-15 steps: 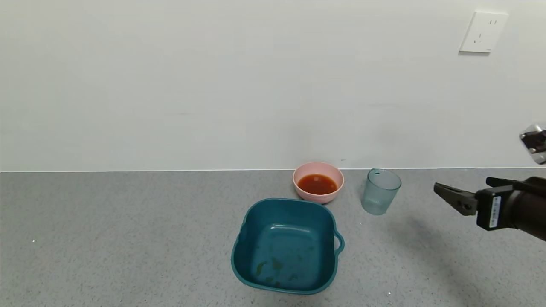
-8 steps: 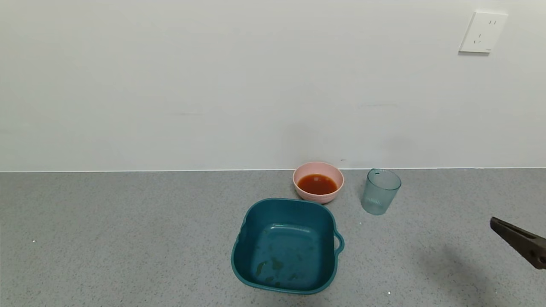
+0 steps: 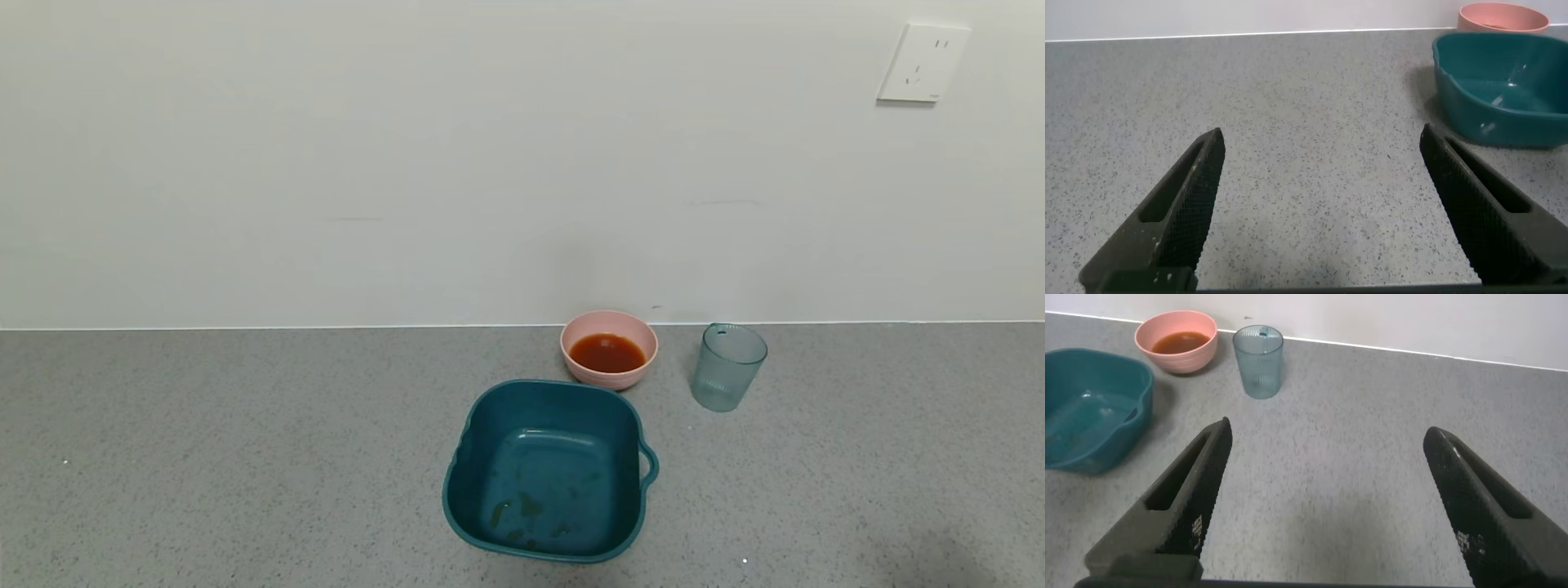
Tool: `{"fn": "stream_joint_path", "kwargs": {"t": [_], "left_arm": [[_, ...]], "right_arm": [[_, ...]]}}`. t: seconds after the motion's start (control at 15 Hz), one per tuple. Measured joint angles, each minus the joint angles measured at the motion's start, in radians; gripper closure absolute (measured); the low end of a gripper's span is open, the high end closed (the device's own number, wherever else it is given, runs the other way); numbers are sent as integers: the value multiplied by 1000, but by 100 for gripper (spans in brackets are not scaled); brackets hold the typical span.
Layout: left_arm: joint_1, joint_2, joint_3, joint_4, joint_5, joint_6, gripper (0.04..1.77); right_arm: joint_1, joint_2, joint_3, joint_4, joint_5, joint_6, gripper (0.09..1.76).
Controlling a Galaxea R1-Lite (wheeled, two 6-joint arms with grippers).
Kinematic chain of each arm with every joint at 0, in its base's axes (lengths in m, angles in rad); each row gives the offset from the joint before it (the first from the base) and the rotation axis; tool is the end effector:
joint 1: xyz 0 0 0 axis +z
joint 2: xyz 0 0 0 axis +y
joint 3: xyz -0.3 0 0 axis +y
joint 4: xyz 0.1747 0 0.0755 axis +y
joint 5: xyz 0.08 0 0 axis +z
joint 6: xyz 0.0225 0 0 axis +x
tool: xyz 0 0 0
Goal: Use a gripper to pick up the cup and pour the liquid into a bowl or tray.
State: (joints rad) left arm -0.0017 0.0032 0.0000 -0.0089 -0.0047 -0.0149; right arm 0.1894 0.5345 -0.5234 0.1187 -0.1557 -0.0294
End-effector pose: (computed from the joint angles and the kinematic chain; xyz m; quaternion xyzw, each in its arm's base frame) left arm -0.0226 -0.0001 0.0765 -0.0074 -0.0028 -0.0032 1.0000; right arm 0.0191 0.0001 0.2131 -0.0258 0.0636 0.0178 0.9975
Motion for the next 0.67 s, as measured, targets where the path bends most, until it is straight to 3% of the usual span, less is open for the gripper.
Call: {"fn": "stream_joint_path", "kwargs": {"t": [0.4,0.67], "left_arm": [[0,0,0,0,0,0,9],[0,0,0,0,0,0,9]], "right_arm": [[-175,-298,63,152,149,-4,15],[-194,-444,179,137,157,-4,15]]}}
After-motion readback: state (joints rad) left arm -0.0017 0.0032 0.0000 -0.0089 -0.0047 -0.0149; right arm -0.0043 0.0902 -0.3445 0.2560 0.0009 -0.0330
